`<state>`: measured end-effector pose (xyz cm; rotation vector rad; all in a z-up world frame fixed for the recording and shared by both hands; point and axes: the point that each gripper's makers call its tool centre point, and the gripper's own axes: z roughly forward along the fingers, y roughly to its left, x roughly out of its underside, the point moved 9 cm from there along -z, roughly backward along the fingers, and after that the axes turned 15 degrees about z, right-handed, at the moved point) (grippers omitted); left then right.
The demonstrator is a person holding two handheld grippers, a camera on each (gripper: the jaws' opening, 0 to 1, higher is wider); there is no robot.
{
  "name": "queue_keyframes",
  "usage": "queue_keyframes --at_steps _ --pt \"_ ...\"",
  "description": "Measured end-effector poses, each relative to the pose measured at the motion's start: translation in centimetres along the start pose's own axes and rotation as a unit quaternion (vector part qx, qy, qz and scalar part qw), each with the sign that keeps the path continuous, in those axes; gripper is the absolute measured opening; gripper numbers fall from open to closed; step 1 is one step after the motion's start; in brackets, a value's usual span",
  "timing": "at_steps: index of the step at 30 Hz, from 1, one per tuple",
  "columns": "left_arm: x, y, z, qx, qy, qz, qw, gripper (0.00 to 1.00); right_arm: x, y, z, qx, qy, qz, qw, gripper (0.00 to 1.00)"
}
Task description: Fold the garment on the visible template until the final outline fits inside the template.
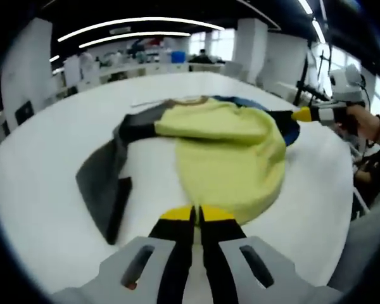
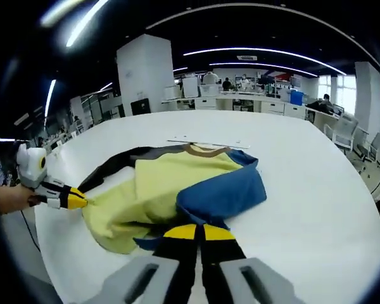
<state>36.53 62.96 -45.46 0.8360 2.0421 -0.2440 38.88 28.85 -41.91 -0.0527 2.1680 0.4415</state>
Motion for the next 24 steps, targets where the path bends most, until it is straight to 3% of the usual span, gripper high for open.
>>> queue_keyframes --at_steps 14,24 --pt "-0.7 -1.0 -2.2 0.005 0.004 0.016 0.9998 0.00 -4.6 -7.8 -2.0 0.081 -0.012 -0.003 0.9966 0.00" --pt "-0.8 -1.0 -3.6 0.004 -0.002 0.015 0.9999 0.00 -6.8 -12.7 -2.7 0.115 -0.022 0.035 0.9925 0.00"
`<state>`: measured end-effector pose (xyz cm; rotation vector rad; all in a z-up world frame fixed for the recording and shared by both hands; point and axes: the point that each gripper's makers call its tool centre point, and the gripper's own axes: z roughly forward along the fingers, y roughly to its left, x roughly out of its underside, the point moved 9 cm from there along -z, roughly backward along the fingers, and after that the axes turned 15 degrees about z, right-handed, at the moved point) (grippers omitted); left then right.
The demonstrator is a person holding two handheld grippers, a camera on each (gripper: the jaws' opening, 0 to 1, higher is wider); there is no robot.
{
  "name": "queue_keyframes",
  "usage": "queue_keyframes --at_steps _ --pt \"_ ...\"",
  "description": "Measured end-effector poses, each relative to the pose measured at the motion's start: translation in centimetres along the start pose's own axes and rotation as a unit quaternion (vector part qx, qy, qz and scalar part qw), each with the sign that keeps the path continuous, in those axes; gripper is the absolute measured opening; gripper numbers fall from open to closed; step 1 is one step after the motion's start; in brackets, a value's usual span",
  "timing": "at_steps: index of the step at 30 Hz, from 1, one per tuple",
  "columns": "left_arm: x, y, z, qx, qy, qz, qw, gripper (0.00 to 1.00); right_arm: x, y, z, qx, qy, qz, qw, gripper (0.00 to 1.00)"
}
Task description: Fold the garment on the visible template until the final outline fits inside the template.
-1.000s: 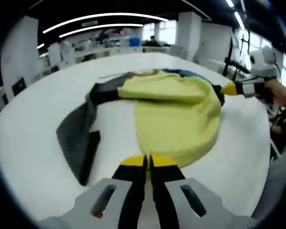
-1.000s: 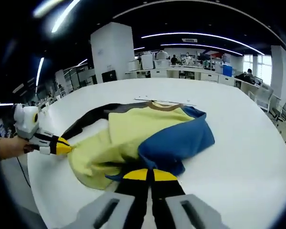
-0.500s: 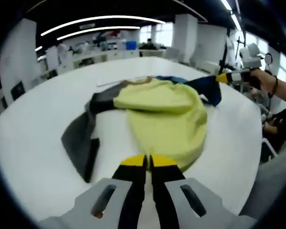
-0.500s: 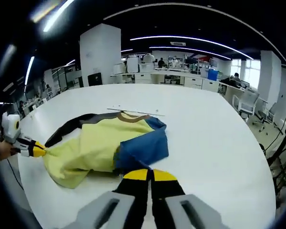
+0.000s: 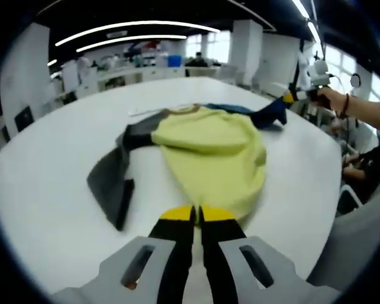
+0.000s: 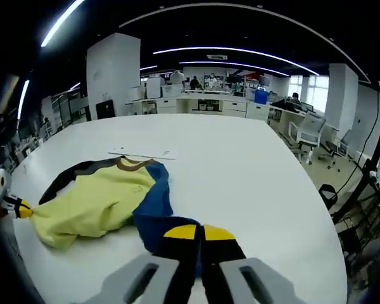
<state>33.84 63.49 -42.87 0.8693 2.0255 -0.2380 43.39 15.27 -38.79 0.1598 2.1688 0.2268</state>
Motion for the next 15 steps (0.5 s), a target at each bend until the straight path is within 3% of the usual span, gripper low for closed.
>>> queue_keyframes --at_steps 15 --pt "0.6 -0.1 0.5 -0.001 0.017 0.013 0.9998 0.00 -0.5 -6.4 1.0 0.097 0.053 0.030 0.9934 0.00"
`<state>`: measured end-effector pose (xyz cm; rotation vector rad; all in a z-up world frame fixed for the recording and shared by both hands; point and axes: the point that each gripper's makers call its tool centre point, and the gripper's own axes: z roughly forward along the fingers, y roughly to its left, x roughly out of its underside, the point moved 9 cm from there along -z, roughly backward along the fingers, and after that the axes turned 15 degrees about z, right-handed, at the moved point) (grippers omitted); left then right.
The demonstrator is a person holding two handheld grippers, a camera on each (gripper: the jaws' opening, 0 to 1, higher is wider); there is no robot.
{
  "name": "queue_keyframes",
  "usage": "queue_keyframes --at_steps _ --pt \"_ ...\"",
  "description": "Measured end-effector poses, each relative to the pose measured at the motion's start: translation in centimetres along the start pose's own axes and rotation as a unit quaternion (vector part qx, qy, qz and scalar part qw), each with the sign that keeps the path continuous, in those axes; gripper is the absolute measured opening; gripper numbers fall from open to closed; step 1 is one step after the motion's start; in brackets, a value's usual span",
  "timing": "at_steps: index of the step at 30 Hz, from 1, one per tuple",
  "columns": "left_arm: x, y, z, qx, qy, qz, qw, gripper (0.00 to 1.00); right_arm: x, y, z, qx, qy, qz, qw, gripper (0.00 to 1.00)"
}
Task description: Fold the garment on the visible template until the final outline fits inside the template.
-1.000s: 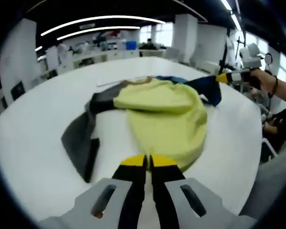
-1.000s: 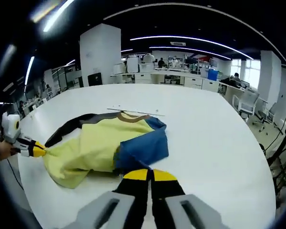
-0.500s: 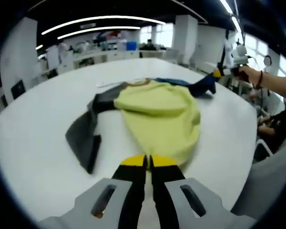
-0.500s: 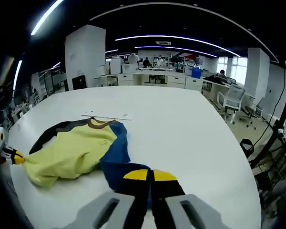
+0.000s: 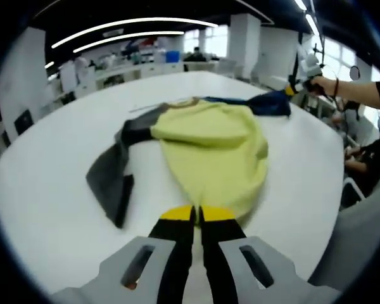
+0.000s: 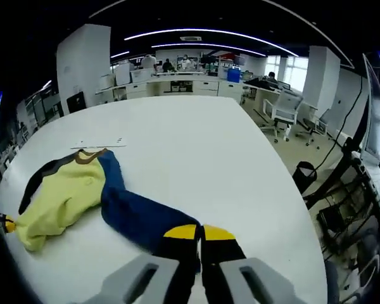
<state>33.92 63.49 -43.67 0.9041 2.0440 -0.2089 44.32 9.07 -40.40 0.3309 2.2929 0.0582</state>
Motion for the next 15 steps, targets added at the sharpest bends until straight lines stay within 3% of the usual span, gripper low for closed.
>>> queue_keyframes --at_steps 10,15 --pt "0.0 0.1 0.2 -0.010 0.000 -0.004 0.9999 0.00 -0.7 -1.7 1.4 0.037 0.022 -0.021 0.9989 0.00" --pt "-0.1 0.2 0.2 -0.009 0.001 -0.004 0.9999 0.00 -2.1 -2.5 2.3 0.057 0.029 -0.043 0.9970 0.00"
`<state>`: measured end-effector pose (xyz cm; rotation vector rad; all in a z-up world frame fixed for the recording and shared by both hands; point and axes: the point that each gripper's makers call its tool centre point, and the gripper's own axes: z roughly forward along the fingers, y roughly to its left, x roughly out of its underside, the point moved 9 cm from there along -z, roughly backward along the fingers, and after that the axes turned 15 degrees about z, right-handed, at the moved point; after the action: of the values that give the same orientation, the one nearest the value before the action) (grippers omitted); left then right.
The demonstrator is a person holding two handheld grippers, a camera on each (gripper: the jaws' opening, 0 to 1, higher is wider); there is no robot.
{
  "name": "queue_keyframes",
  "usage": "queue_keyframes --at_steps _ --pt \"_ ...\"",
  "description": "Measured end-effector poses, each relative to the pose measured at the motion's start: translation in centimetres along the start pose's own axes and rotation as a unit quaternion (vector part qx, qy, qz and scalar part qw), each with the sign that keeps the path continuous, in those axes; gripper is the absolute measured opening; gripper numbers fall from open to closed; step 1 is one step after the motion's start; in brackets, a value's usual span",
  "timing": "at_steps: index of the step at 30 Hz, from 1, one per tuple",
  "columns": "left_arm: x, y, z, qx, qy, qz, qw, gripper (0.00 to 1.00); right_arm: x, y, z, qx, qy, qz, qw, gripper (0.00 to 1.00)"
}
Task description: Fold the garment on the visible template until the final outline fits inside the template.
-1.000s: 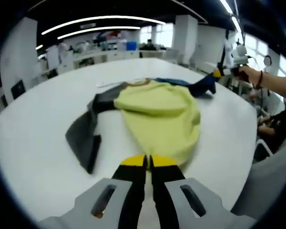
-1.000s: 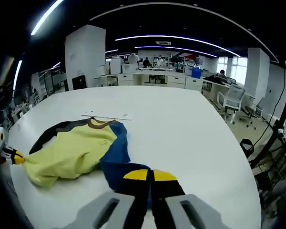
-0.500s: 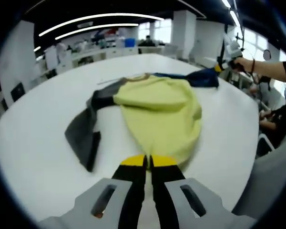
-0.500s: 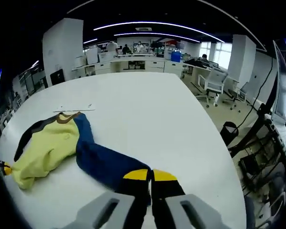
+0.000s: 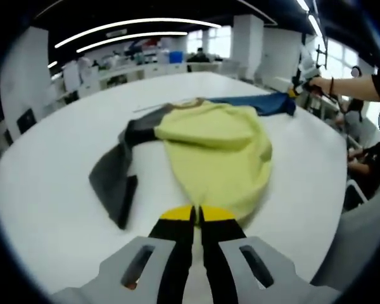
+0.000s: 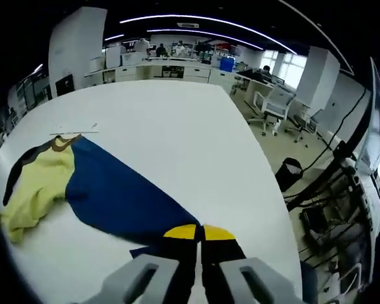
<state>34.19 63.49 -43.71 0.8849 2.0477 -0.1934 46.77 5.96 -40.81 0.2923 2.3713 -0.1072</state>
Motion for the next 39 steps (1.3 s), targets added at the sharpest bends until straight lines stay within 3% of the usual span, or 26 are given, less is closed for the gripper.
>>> queue_keyframes --at_steps 10,18,23,29,32,39 --pt "0.0 0.1 0.1 -0.003 0.002 -0.004 1.0000 0.00 -0.6 -0.2 1.5 0.013 0.014 -0.015 0.9997 0.00" --pt "0.1 0.1 0.0 -0.008 0.003 -0.007 0.9999 0.00 -0.3 -0.5 1.3 0.022 0.012 -0.015 0.9996 0.00" --pt "0.1 0.1 0.0 -0.010 0.001 -0.007 0.9999 0.00 -0.2 -1.0 0.6 0.036 0.004 -0.015 0.9992 0.15" --pt "-0.3 0.1 -0.1 -0.018 -0.014 -0.003 0.9997 0.01 0.8 -0.6 -0.5 0.006 -0.006 0.027 0.9996 0.22" --pt "-0.7 0.1 -0.2 -0.019 -0.019 0.002 0.9996 0.02 1.5 -0.5 -1.0 0.007 -0.007 0.027 0.9996 0.23" --pt "-2.6 -0.7 -0.4 -0.001 -0.047 0.018 0.9987 0.13 3.2 0.7 -1.6 -0.034 -0.008 0.033 0.9988 0.23"
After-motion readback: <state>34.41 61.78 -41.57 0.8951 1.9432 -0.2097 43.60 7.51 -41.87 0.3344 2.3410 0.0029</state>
